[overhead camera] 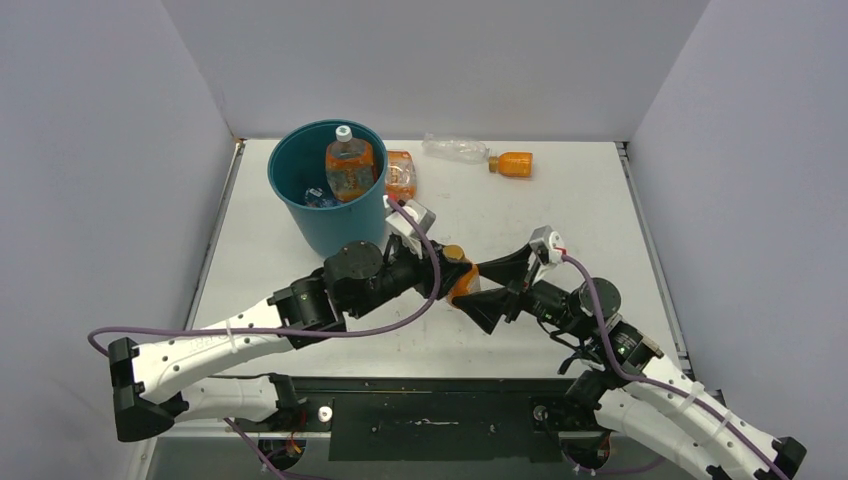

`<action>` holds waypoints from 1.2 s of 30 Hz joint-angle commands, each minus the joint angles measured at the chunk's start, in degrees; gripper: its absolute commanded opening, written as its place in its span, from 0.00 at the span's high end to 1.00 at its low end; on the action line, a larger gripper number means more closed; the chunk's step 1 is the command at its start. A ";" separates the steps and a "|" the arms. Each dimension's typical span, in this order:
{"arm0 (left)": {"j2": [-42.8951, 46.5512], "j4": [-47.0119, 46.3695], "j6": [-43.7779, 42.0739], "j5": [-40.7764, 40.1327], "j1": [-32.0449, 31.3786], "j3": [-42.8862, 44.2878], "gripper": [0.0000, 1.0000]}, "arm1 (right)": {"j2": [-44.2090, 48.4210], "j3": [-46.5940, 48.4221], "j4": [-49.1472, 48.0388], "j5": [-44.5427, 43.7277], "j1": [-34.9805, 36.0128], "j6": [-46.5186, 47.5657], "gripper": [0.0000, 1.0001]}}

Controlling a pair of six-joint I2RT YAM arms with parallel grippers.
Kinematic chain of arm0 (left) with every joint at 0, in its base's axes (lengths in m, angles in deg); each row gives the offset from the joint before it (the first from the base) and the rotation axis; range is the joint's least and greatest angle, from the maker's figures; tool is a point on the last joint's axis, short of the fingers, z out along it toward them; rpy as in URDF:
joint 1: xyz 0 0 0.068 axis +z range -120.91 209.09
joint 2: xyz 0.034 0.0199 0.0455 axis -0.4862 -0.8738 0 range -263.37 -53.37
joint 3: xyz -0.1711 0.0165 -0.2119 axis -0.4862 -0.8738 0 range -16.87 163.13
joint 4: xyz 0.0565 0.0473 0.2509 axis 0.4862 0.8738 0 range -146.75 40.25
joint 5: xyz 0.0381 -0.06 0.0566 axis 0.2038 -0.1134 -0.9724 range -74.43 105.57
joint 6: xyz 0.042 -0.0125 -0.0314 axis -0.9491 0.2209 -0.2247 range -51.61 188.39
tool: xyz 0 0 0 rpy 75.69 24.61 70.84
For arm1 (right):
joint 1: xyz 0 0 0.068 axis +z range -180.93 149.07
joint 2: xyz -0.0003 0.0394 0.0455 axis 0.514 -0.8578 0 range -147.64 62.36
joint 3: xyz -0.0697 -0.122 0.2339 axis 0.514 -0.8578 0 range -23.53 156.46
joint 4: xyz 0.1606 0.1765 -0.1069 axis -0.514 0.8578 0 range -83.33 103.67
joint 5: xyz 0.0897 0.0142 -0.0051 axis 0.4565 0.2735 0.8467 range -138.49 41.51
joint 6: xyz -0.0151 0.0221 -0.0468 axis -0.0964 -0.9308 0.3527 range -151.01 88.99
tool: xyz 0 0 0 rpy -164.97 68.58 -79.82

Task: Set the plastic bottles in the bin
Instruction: Place the plastic bottle in the trash bin.

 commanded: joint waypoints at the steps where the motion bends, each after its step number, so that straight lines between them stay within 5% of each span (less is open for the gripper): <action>1: 5.17 0.78 -5.75 -5.76 2.70 5.84 1.00 | 2.05 5.31 2.38 -0.05 0.49 -0.17 0.10; 9: 11.44 6.58 -20.50 -16.06 20.03 16.02 1.00 | 7.15 5.99 11.44 -7.30 0.55 3.49 0.11; 13: 9.14 8.23 -18.06 -13.46 36.32 17.99 1.00 | 7.52 2.76 9.17 -10.55 0.51 2.69 0.10; 18: 4.36 1.21 -17.03 -12.43 45.04 14.47 1.00 | 7.34 -0.84 4.80 -14.75 0.48 1.00 0.10; 25: -3.73 -13.81 -19.01 -8.81 50.25 9.22 1.00 | 6.49 -3.88 1.34 -17.87 0.55 -1.24 0.10; 36: -16.82 -17.22 -21.70 -12.68 50.35 9.25 1.00 | 7.94 -5.69 2.70 -20.85 0.50 -0.89 0.10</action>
